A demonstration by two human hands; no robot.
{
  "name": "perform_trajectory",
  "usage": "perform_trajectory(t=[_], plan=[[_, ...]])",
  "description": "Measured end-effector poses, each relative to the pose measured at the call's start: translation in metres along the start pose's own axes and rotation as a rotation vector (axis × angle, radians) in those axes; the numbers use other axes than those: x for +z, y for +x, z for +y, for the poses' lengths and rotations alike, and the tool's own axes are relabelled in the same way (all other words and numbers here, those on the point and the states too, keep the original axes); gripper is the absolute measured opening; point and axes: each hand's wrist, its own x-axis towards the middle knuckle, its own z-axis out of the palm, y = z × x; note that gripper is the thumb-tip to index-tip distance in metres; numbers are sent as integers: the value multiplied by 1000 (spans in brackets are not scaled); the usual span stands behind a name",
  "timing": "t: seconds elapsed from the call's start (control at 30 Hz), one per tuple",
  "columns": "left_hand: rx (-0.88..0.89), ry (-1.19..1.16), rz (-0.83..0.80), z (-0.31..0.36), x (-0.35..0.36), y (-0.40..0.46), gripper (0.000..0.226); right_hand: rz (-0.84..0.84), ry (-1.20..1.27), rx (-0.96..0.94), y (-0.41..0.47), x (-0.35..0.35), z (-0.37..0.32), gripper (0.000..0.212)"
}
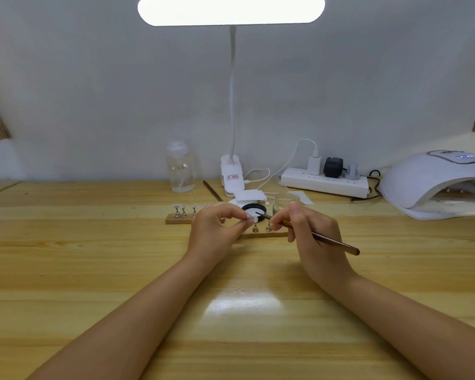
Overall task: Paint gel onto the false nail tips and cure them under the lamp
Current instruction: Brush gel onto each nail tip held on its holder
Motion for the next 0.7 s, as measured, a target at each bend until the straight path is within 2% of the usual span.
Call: perform_trajectory(t=[0.1,0.27,0.43,0.53,0.7], plan=[[-11,5,-4,0,1,0,12,-24,-13,11,0,0,0,41],[-38,23,-5,-1,0,0,12,-90,-71,-23,0,0,-1,51],[-43,46,-7,-1,1,0,8,-79,5,-35,-2,0,0,46],[-34,63,-2,0,1,-1,9,-70,-46,-17,0,-1,-2,38],[-19,82,10,1,2,-1,11,-138,4,7,-1,-1,-1,43]])
